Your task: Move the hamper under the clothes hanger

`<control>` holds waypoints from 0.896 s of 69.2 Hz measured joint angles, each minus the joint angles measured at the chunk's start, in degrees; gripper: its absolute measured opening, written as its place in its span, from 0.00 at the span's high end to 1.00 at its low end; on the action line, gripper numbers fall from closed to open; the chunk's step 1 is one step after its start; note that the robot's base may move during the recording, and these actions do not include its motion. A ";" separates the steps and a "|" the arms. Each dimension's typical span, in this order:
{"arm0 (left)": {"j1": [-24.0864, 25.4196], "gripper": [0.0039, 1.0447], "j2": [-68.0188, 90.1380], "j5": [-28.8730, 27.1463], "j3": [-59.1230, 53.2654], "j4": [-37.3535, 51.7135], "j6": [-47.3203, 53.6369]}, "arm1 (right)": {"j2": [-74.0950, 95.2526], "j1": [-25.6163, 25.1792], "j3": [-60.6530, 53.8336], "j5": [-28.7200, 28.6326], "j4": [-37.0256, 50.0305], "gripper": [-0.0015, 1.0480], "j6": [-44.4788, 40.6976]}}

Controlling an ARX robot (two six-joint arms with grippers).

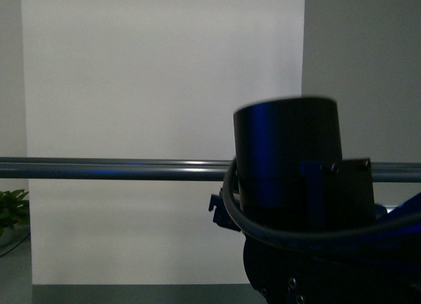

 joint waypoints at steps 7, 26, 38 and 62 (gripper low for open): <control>2.05 0.06 -5.16 2.10 0.02 -0.20 -2.93 | -4.83 2.29 -0.83 3.45 5.31 0.08 -8.92; 2.56 0.06 -13.25 4.63 -1.05 0.00 -4.55 | -12.57 3.32 -4.74 8.83 11.61 0.08 -25.59; 2.21 0.06 -12.87 4.55 -1.86 0.02 -4.42 | -17.94 1.14 -12.61 13.66 16.33 0.08 -29.75; 2.45 0.06 -12.46 4.61 -1.88 -0.33 -3.98 | -43.10 -1.25 -29.00 18.75 20.39 0.08 -35.95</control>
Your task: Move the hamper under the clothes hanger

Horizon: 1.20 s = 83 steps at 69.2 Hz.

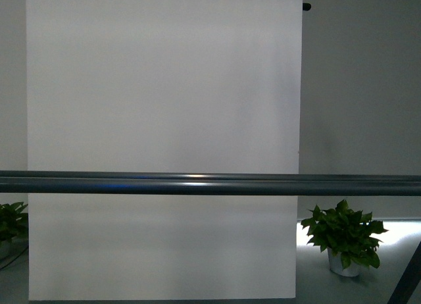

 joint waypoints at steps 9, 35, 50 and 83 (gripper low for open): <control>-0.76 0.06 1.03 -0.15 -0.44 -0.48 1.05 | -9.35 -6.54 -0.31 -9.66 -20.20 0.08 12.26; -2.64 0.06 2.71 -0.46 -1.46 -0.96 3.02 | -16.11 -30.73 -2.60 -42.47 -38.05 0.08 37.13; -4.11 0.06 4.57 -1.29 -2.32 -0.96 4.17 | -11.37 -33.83 1.11 -53.64 -43.98 0.08 42.25; -4.44 0.06 5.51 -1.18 -3.26 -1.05 5.09 | -3.67 -25.88 7.21 -52.19 -45.42 0.08 36.61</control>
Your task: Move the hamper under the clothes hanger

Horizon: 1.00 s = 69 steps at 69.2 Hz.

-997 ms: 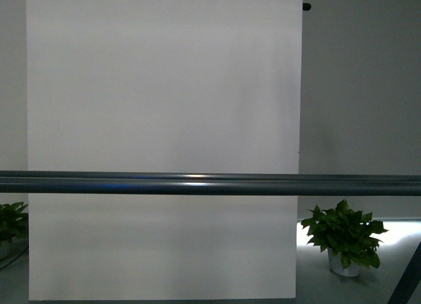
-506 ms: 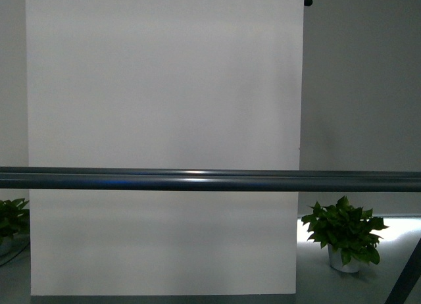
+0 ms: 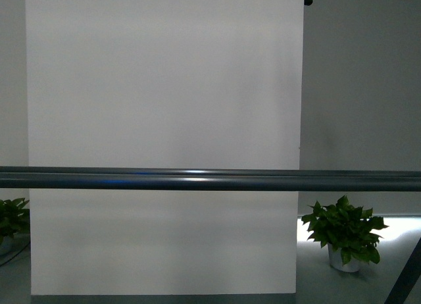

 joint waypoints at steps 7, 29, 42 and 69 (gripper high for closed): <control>0.46 0.06 -0.02 0.33 -0.02 0.22 -0.72 | -0.31 0.66 0.42 1.14 -0.96 0.08 -0.96; -1.25 0.20 -3.45 -6.95 -3.32 -0.37 -0.44 | -0.83 1.09 0.85 1.92 -1.33 0.08 -1.62; -6.99 0.49 -12.72 -13.14 -14.69 2.03 0.85 | -4.37 -1.16 -4.70 -11.54 6.49 0.28 -9.97; -15.39 0.97 -25.79 -21.53 -28.74 2.60 1.22 | -13.53 -6.67 -20.59 -17.14 11.89 0.82 -13.84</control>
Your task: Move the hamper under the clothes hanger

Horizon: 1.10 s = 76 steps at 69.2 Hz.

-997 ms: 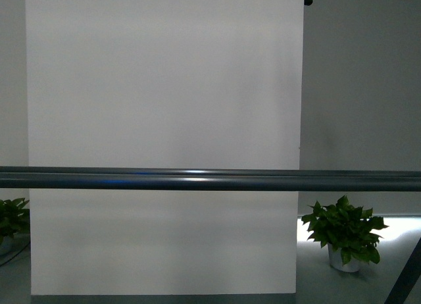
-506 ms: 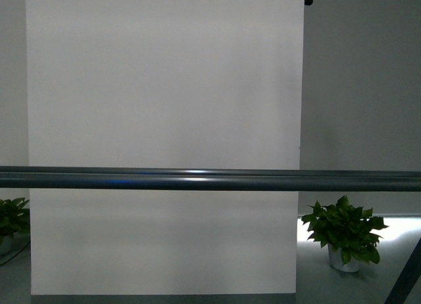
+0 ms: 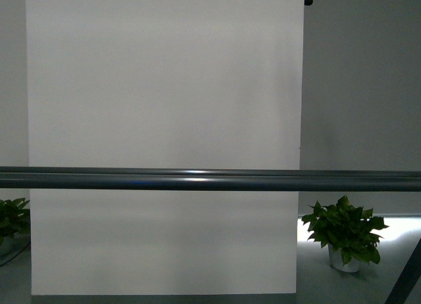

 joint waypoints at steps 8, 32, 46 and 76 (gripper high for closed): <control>-1.97 0.97 -3.65 -1.73 -2.58 -0.98 0.04 | -2.62 -0.11 -3.08 -0.11 0.59 0.99 -0.24; -6.54 0.97 -15.43 -6.21 -8.41 -7.10 0.04 | -10.88 -0.11 -10.29 -0.26 -0.33 0.98 -0.33; -12.04 0.97 -22.16 -11.34 -10.51 -11.67 0.28 | -15.54 -0.11 -12.74 -0.28 -2.67 0.98 -0.33; -12.13 0.97 -34.27 -11.82 -12.17 -20.70 0.39 | -24.33 -0.11 -16.76 -0.28 -6.82 0.98 -0.35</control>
